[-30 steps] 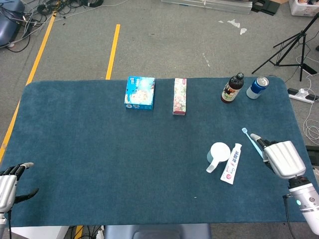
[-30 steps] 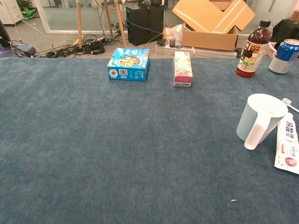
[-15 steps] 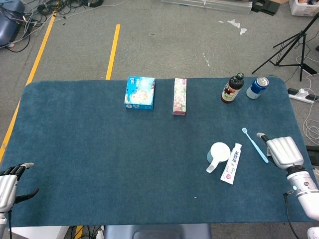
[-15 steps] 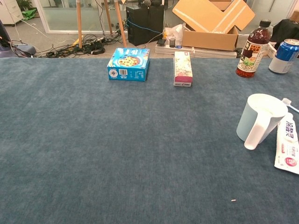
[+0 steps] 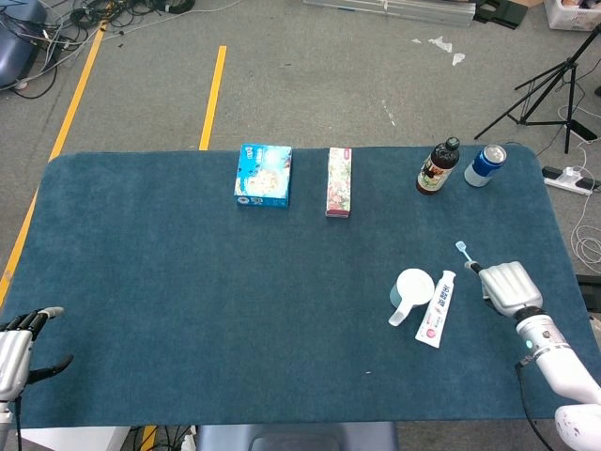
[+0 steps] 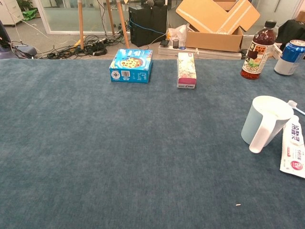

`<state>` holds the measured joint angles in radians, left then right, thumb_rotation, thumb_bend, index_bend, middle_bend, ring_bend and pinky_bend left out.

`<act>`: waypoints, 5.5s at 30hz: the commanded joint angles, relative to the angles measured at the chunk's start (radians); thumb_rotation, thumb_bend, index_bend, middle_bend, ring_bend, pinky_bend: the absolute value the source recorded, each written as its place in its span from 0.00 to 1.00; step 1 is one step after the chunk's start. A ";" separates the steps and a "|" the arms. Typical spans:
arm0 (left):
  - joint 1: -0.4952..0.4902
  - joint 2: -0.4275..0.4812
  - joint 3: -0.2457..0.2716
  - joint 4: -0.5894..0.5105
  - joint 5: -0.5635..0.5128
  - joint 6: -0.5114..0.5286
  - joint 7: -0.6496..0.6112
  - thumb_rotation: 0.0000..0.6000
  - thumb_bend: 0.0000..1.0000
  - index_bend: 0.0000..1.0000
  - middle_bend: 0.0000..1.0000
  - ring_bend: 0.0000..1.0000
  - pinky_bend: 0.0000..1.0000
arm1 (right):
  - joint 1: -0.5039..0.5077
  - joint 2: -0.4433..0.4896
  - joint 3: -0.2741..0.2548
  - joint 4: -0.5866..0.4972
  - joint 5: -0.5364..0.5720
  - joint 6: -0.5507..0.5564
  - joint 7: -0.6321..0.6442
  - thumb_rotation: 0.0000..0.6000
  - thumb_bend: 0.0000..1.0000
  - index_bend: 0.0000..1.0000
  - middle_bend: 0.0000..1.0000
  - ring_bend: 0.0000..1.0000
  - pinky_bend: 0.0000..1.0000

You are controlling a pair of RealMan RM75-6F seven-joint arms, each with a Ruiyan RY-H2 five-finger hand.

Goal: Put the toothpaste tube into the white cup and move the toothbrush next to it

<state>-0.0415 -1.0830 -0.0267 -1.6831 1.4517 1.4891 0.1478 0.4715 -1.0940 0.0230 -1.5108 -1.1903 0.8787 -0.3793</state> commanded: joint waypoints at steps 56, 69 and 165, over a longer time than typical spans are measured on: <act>0.003 0.003 -0.003 -0.004 0.000 0.006 -0.002 1.00 0.10 0.28 0.34 0.35 0.45 | 0.095 -0.050 -0.074 0.069 0.012 -0.163 0.026 1.00 1.00 0.24 0.93 1.00 1.00; 0.002 0.001 -0.002 -0.003 0.000 0.005 0.001 1.00 0.10 0.28 0.34 0.35 0.45 | 0.089 0.029 -0.116 -0.021 0.105 -0.169 -0.053 1.00 1.00 0.26 0.93 1.00 1.00; 0.003 0.005 0.000 -0.008 0.002 0.004 -0.004 1.00 0.10 0.28 0.34 0.35 0.45 | -0.054 -0.169 -0.122 0.333 -0.295 0.024 0.326 1.00 0.25 0.41 0.00 0.00 0.05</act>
<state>-0.0383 -1.0780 -0.0263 -1.6908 1.4536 1.4935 0.1439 0.4173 -1.2623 -0.0994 -1.1781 -1.4858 0.9030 -0.0531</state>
